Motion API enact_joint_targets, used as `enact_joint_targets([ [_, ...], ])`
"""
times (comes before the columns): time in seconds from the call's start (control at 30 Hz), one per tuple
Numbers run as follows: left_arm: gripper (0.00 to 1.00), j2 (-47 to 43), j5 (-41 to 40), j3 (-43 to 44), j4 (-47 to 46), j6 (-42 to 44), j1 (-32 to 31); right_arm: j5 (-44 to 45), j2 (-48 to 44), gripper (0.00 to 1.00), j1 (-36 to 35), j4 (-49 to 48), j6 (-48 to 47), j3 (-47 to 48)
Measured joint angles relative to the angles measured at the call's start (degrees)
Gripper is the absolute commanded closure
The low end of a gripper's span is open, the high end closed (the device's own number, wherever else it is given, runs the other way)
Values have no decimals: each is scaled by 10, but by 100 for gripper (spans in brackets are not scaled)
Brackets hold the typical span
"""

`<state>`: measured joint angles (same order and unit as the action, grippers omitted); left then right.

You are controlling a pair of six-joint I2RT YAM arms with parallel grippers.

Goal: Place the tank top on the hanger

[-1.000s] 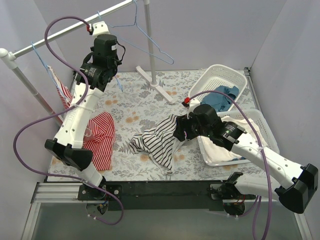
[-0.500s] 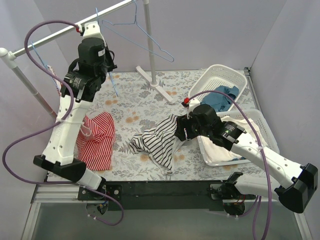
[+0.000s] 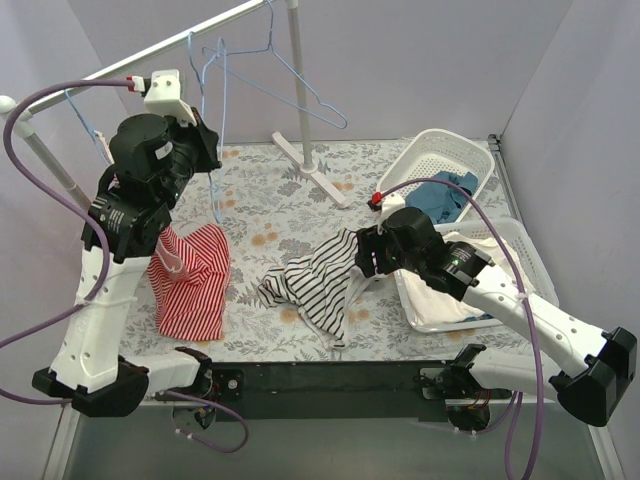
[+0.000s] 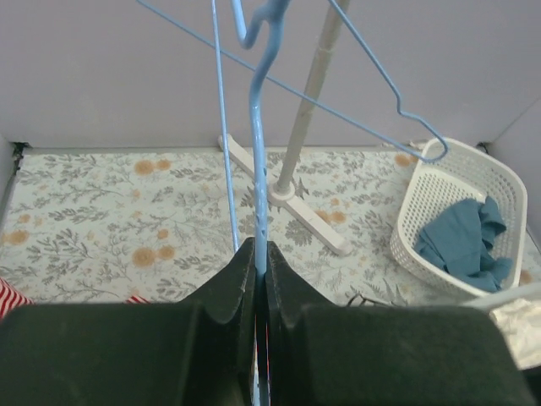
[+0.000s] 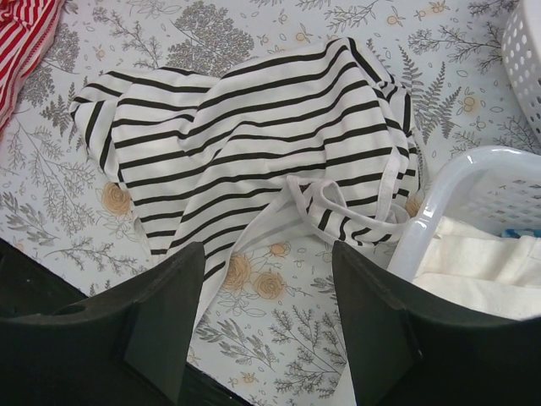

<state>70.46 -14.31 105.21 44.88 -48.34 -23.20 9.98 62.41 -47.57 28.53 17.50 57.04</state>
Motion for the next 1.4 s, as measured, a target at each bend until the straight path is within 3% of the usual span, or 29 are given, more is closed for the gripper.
enact_joint_targets([
  [0.33, 100, -113, 124, -180, -18, 24, -105, 3, -51, 43, 0, -1, -14, -41],
  [0.5, 100, -154, 202, -264, -16, 24, -137, 3, -24, 46, 0, 2, -25, -83],
  [0.8, 100, -174, 275, -392, -7, -16, -141, 54, 59, 41, -43, -4, -45, -93],
  [1.1, 100, -278, 296, -452, 23, -71, -141, 198, 216, 38, -89, 6, -59, -39],
  [1.4, 100, -369, 306, -502, 58, -124, -141, 286, 232, 43, -89, -3, -73, -19],
])
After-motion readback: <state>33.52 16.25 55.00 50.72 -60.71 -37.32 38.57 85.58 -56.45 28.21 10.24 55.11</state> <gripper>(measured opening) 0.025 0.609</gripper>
